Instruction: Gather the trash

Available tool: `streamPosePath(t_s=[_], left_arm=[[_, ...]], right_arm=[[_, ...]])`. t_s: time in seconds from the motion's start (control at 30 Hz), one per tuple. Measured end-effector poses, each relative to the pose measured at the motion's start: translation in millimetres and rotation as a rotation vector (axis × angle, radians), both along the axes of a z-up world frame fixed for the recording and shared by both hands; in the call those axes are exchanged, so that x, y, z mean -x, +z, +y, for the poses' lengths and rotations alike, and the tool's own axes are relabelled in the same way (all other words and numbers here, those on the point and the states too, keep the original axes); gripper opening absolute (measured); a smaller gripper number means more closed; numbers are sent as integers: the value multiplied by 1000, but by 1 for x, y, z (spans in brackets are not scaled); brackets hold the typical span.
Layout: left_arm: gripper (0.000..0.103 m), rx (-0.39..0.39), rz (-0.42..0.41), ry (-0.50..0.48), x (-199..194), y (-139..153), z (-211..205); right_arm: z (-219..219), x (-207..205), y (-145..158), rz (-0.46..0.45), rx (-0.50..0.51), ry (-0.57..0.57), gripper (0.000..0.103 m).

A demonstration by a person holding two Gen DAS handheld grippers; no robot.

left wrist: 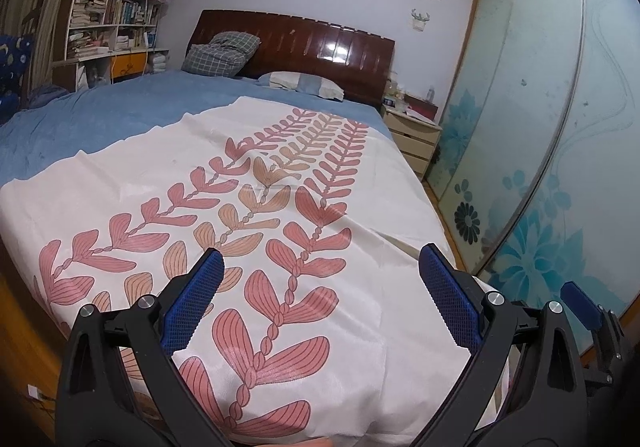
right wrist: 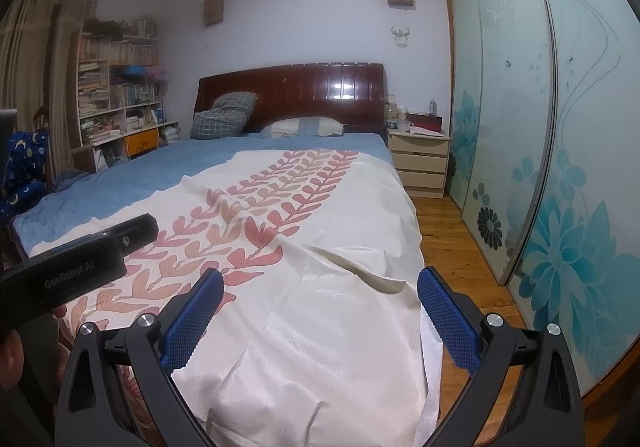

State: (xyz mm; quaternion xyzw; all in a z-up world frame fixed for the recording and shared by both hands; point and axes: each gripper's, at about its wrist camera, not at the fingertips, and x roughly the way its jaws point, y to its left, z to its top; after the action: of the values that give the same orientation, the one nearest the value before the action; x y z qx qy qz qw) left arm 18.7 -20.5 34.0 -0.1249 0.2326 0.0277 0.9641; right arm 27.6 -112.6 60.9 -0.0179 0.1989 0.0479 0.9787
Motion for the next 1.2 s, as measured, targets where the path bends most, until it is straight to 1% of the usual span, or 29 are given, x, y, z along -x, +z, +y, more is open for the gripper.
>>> streamPosePath(t_s=[0.5,0.77,1.2], left_arm=[[97,-1,15,7,-4,0,1],[97,10,26,13,-7,-2,4],[97,0,25,7,-8,-1,-1]], right_arm=[[7,4,0,-2,26,8,96],[5,1,2,14,21,-1,96],[4,0,0,18,23,-2,96]])
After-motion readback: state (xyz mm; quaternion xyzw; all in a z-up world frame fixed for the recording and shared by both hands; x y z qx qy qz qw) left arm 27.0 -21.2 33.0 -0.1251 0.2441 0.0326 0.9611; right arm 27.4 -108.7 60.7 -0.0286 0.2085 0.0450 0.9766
